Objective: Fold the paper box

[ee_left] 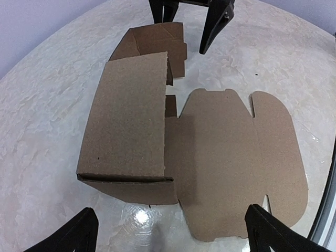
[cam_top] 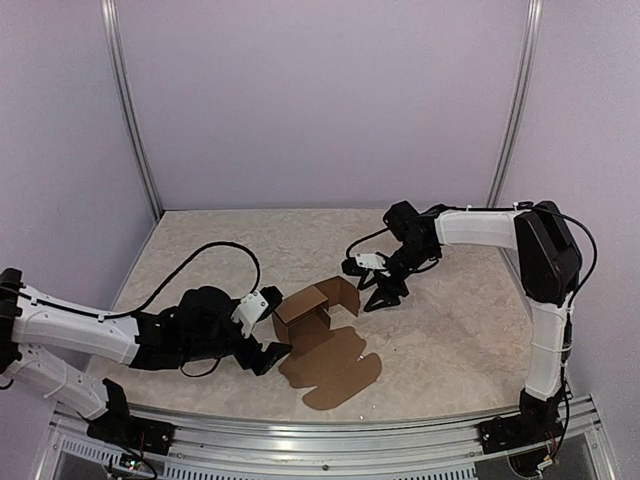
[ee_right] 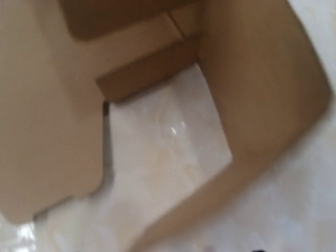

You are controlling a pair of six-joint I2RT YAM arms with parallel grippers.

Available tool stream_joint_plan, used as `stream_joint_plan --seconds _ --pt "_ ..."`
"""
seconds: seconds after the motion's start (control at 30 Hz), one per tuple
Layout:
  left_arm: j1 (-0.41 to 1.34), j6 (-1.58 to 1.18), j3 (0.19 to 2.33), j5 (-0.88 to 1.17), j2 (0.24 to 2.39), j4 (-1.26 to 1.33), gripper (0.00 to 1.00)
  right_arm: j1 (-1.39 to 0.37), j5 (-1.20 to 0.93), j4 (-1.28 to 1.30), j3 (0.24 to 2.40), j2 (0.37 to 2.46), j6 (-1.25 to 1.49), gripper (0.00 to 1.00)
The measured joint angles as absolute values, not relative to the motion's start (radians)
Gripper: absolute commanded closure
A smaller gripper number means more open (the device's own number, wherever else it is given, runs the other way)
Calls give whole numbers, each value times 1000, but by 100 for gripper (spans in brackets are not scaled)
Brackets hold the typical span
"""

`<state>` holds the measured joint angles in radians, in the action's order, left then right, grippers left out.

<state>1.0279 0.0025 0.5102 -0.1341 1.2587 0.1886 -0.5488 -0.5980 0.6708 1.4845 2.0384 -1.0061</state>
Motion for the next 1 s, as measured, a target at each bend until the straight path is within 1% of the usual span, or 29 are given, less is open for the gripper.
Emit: stream_joint_plan --seconds 0.27,0.4,0.63,0.8,1.0 --pt "992 17 508 -192 1374 321 3 -483 -588 714 1617 2078 -1033 34" --pt "960 47 503 -173 1424 393 7 -481 -562 690 1657 2140 -1040 37" --pt "896 107 485 -50 1497 509 14 -501 -531 666 1658 2222 -1056 38" --pt "889 140 486 14 1568 564 17 -537 -559 659 1636 2199 -1058 37" --pt "887 154 487 39 1616 578 22 -562 -601 667 1600 2151 -1055 36"
